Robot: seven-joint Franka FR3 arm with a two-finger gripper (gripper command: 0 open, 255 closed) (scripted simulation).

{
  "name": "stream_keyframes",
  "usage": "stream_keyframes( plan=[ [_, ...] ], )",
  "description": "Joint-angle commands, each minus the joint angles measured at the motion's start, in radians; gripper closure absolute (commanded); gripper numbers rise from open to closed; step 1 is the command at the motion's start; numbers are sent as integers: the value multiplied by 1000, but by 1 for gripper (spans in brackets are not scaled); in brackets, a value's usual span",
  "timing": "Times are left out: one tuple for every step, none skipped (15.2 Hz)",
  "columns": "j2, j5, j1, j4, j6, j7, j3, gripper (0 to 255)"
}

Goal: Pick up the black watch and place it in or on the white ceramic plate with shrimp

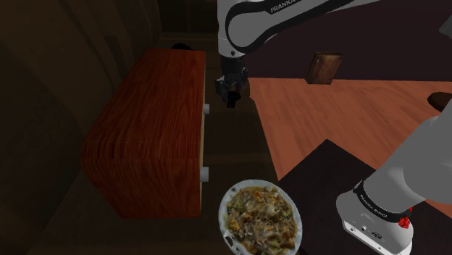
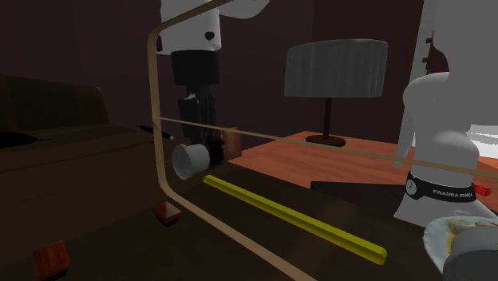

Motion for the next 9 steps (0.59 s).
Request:
stream_keyframes(
  plan=[
    [-11,3,-1,16,-27,-4,0,255],
    [-16,5,-1,24,-39,-5,0,255],
    [-20,6,-1,32,-52,-7,0,255],
    [-25,7,-1,41,-65,-8,0,255],
    [-29,8,-2,49,-77,-9,0,255],
    [-33,10,-2,58,-90,-10,0,255],
    [-37,11,-2,67,-103,-11,0,255],
    [-40,12,-2,77,-116,-12,0,255],
    [-44,13,-2,86,-129,-13,0,255]
  ],
)
